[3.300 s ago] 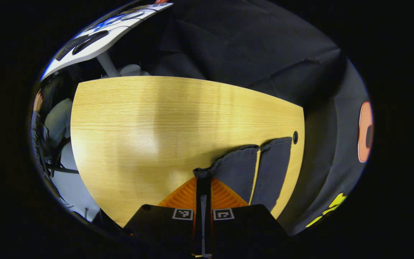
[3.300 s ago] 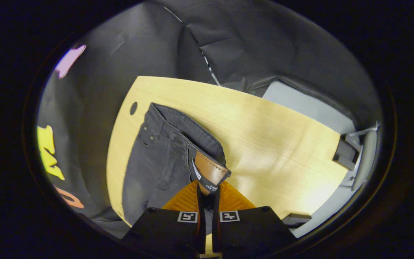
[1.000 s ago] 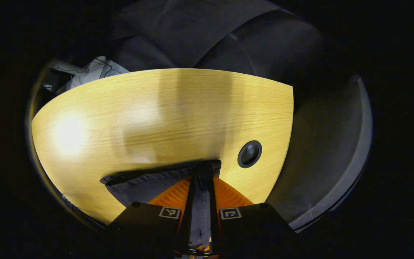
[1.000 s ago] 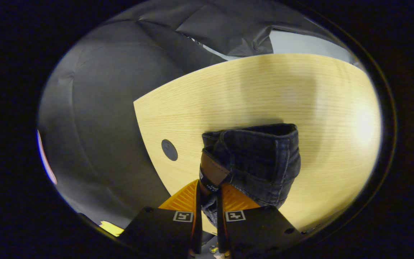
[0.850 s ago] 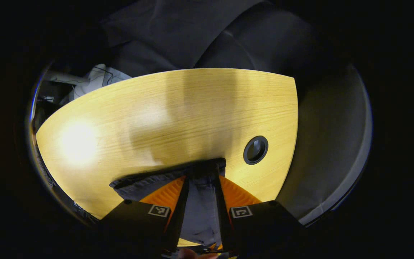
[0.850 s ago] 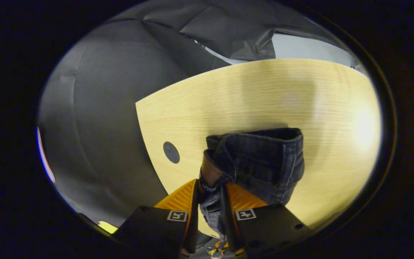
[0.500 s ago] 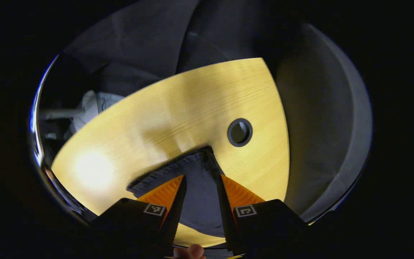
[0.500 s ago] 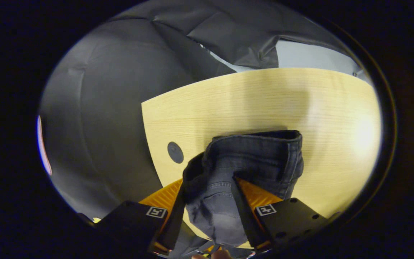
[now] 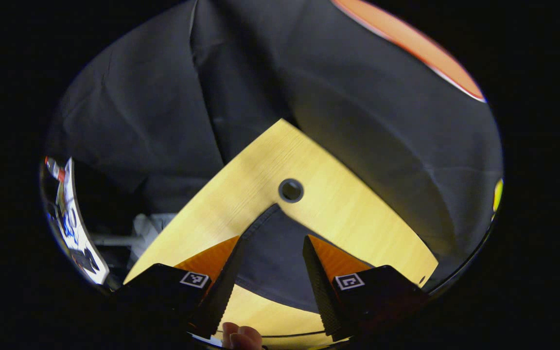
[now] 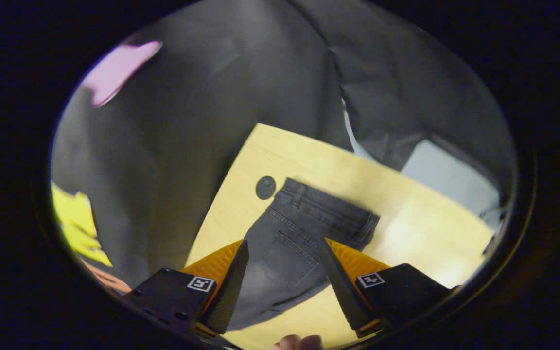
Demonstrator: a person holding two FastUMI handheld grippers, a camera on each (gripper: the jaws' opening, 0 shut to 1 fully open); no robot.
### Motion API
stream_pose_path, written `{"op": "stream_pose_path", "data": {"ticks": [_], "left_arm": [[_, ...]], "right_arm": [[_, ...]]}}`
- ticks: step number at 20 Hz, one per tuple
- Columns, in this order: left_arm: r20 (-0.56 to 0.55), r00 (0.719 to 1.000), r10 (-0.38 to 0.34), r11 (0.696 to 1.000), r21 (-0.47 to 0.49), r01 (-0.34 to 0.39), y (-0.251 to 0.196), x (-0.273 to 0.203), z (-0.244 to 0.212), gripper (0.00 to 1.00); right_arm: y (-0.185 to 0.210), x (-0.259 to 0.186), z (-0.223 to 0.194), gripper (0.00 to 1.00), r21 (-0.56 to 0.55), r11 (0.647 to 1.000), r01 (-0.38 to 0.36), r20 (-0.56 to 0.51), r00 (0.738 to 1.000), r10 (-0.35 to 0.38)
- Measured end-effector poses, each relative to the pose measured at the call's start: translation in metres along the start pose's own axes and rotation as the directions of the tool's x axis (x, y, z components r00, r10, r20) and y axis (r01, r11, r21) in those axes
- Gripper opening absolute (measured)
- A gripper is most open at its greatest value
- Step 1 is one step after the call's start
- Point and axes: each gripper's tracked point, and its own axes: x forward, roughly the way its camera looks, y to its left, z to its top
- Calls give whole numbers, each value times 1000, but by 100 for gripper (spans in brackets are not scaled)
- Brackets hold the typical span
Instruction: Grasp the waist and the cuffs of the jeans and fold them to make the two legs overlap; first hold the waist and fold one-third of the jeans toward the cuffs, then hold the cuffs and fold the remaining one-third in the same direction to finish folding.
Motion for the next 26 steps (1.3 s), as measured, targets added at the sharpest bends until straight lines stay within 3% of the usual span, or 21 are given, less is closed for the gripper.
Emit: {"op": "stream_pose_path", "data": {"ticks": [1,2,3,6,9,12,13,14,16,17,18,21,24,26], "left_arm": [[82,996,-34,999,42,31,-11,-21,5,91],[163,984,-75,995,80,63,-22,-48,6,79],[242,962,-125,989,109,101,-34,-74,8,79],[416,868,-271,959,190,208,-74,-145,0,79],[490,767,-414,905,316,286,-110,-192,-43,79],[549,679,-488,856,454,249,-127,-224,-86,82],[574,654,-493,850,479,220,-131,-233,-97,95],[592,638,-493,849,487,204,-134,-241,-108,96],[606,628,-489,856,470,215,-135,-251,-129,99],[605,633,-483,864,448,230,-133,-249,-139,99],[599,640,-482,868,424,257,-134,-246,-151,99],[570,678,-465,879,390,275,-138,-227,-176,99],[552,702,-450,883,393,257,-144,-219,-188,99],[555,710,-433,888,399,230,-149,-216,-191,99]], "right_arm": [[7,-17,4,90,-111,994,-7,66,998,14],[21,-35,8,90,-207,978,-30,137,989,60],[34,-51,13,90,-286,957,-49,208,972,111],[66,-105,9,90,-461,884,-79,365,891,270],[82,-146,-8,90,-551,831,-69,430,830,354],[75,-164,-25,91,-565,823,-56,445,820,361],[67,-166,-32,91,-566,824,-38,447,825,346],[59,-167,-42,91,-567,823,-20,451,829,331],[43,-170,-55,91,-567,823,6,464,828,313],[37,-171,-59,98,-574,818,17,466,828,310],[29,-169,-62,88,-586,810,33,466,831,303],[12,-156,-68,93,-601,798,40,437,852,287],[-7,-124,-63,95,-559,829,3,382,889,254],[-26,-90,-59,95,-492,870,-28,333,917,218]]}}
